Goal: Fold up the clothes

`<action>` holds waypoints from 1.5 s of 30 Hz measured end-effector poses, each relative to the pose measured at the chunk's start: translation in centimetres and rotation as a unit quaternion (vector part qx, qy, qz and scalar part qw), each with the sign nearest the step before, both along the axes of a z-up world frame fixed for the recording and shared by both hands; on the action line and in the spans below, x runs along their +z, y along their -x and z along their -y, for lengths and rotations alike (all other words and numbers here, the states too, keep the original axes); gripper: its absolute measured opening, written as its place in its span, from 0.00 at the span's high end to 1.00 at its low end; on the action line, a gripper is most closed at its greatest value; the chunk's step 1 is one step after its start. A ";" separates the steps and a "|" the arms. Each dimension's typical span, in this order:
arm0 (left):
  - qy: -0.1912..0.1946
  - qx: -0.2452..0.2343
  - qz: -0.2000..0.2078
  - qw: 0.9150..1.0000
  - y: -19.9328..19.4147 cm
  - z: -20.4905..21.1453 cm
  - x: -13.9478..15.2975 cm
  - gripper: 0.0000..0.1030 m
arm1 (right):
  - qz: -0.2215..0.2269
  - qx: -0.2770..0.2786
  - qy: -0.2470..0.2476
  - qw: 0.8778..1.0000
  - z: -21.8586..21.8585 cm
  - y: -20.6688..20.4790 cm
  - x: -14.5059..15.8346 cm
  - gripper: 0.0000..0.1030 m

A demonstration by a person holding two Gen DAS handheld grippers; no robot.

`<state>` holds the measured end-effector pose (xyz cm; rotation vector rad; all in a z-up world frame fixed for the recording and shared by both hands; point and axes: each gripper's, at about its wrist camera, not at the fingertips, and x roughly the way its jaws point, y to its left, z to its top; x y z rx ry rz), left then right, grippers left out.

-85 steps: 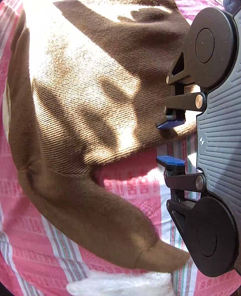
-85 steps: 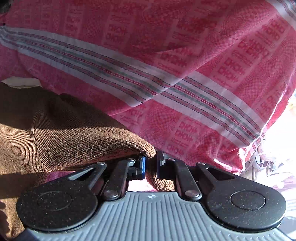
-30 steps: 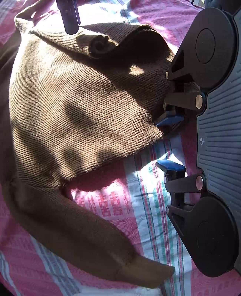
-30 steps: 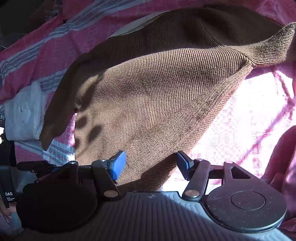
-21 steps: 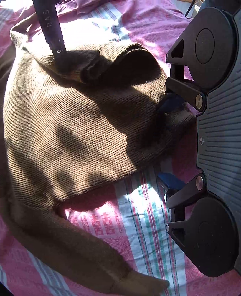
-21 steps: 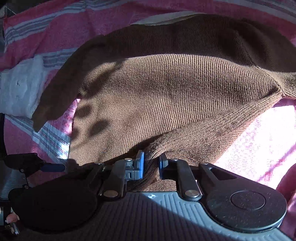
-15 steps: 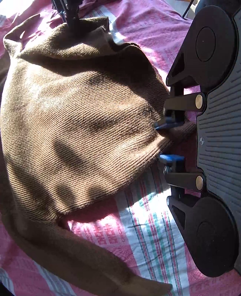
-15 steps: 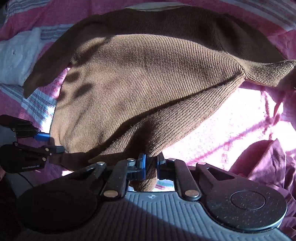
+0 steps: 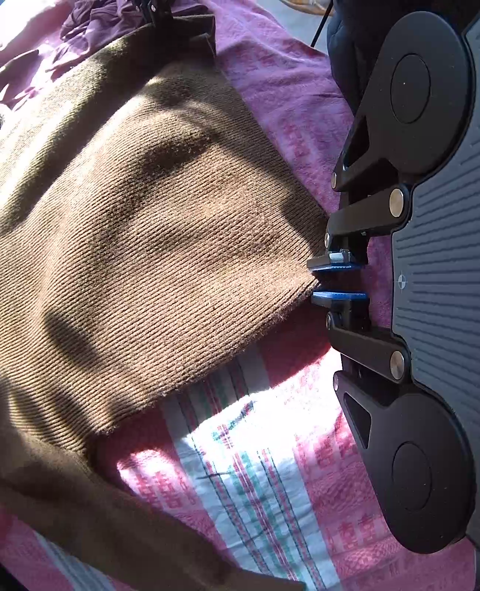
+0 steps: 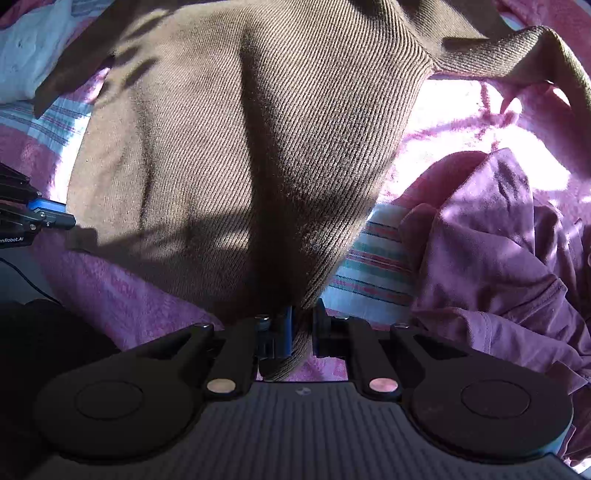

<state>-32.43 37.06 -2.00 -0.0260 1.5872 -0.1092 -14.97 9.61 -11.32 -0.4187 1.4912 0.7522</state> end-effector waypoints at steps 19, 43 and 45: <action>-0.104 0.107 0.118 0.982 -3.6 -8.0 2.0 0.34 | 0.066 -0.041 0.018 0.997 3.6 -8.2 2.7 0.62; -0.155 0.044 0.137 0.977 -26.2 1.1 -9.0 0.61 | 0.187 -0.037 0.093 0.977 9.6 -25.5 6.2 0.90; -0.160 0.044 0.138 0.976 -26.3 1.4 -9.0 0.61 | 0.182 0.002 0.124 0.975 9.1 -25.6 6.5 0.87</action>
